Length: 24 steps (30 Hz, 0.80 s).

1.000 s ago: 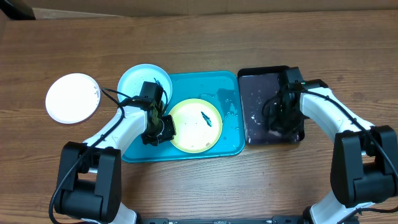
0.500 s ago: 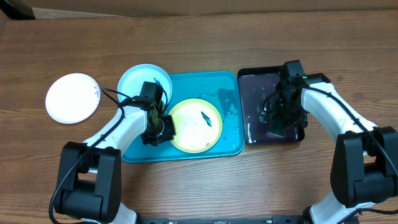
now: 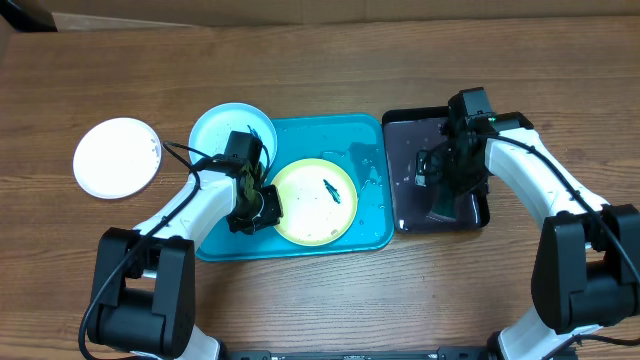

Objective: Clean dirty plates on tray and stack at the side

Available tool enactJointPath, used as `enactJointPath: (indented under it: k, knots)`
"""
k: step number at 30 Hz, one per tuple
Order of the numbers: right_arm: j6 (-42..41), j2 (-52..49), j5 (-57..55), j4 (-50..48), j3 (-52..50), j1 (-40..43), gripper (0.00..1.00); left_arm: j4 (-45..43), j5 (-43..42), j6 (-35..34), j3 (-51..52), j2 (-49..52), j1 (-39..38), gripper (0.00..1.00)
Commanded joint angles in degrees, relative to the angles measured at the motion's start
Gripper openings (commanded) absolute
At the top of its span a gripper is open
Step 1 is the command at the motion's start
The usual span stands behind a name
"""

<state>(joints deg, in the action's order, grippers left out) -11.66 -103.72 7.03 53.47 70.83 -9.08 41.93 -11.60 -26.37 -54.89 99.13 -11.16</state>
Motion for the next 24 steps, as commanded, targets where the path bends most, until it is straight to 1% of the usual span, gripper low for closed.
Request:
enactJointPath:
  k: [1,3,4,7,13,18,24]
  knots:
    - [-0.35,0.11,0.55,-1.01,1.66,-0.2,0.79,-0.07,-0.46,1.07,0.44,0.61,0.2,0.29]
    - [-0.57,0.11,0.5,-1.31,1.62,-0.24,0.73,-0.22,-0.46,1.07,0.44,0.61,0.2,0.29]
    - [-0.92,0.11,0.37,-1.42,1.57,-0.24,0.72,-0.24,-0.46,1.07,0.44,0.61,0.2,0.29]
    - [-3.89,0.11,-1.49,-1.62,1.53,-0.24,0.72,-0.22,-0.46,1.07,0.44,0.61,0.2,0.29]
    - [-4.2,0.11,-1.66,-1.49,1.51,-0.24,0.72,-0.26,-0.46,1.07,0.44,0.61,0.2,0.29]
    - [-6.23,0.11,-3.08,-1.36,1.51,-0.26,0.72,-0.24,-0.46,1.09,0.44,0.61,0.2,0.29]
    - [-6.21,0.09,-3.1,-0.24,1.51,-2.43,0.72,-0.31,-0.46,1.07,0.44,0.61,0.2,0.29]
